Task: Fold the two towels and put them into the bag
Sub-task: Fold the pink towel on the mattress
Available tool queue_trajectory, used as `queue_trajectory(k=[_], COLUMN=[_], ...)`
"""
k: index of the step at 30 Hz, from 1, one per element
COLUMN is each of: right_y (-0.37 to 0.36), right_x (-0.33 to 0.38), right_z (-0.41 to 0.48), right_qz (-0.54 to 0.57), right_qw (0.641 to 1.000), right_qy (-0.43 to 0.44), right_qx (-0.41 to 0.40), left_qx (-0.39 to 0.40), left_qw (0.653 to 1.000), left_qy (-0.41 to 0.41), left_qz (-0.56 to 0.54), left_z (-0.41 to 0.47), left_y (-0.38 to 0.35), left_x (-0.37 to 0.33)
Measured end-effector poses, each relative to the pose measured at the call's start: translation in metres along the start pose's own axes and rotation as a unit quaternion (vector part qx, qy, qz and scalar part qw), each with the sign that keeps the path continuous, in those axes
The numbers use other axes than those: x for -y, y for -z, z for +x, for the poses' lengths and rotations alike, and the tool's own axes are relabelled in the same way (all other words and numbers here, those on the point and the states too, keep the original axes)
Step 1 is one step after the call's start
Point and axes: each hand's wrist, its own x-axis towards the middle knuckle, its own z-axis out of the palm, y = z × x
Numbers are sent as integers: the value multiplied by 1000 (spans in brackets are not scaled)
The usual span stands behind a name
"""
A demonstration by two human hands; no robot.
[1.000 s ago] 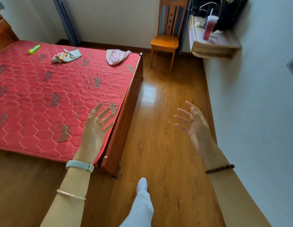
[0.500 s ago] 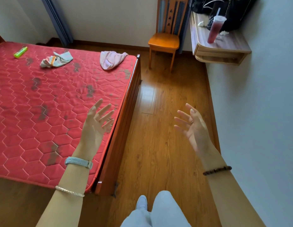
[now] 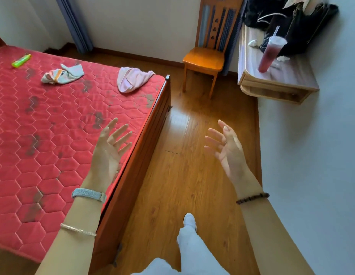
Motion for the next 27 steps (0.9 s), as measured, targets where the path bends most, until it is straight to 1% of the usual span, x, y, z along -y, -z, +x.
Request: queue_trajectory(k=[5, 15, 21, 27], right_y=[17, 27, 8, -44], right_x=[26, 44, 52, 65], right_z=[62, 153, 229, 325], right_qz=[-12, -16, -24, -20], right_qw=[1000, 999, 999, 999], right_qy=[2, -14, -22, -21], right_qx=[23, 26, 29, 35], left_qx=[-16, -44, -45, -70], left_qw=[1000, 999, 999, 996], left_qy=[-14, -18, -17, -42], left_qz=[-6, -16, -16, 24], left_z=[42, 124, 197, 289], left_y=[-43, -80, -85, -67], left_x=[2, 4, 2, -28])
